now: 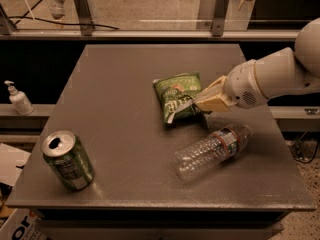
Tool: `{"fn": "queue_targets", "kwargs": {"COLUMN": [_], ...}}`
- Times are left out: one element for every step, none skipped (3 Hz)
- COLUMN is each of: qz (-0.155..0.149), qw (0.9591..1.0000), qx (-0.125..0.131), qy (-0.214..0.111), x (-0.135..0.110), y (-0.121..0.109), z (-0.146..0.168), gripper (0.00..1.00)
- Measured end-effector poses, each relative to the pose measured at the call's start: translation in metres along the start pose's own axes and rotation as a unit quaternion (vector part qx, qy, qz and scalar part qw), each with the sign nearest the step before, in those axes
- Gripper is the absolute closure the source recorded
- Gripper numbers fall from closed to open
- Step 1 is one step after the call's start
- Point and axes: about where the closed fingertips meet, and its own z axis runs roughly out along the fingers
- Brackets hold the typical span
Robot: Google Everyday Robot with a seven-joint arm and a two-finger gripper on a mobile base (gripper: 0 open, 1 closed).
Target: Move green jalapeno chip bag near water bottle
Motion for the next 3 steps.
{"fn": "queue_targets", "kwargs": {"qz": [0.013, 0.022, 0.032], "qw": [0.9997, 0.9991, 0.9985], "qx": [0.011, 0.014, 0.015], "qy": [0.02, 0.033, 0.042], "x": [0.018, 0.03, 0.042], "y": [0.007, 0.014, 0.017], "z": [-0.021, -0.033, -0.04], "gripper": [1.0, 1.0, 1.0]}}
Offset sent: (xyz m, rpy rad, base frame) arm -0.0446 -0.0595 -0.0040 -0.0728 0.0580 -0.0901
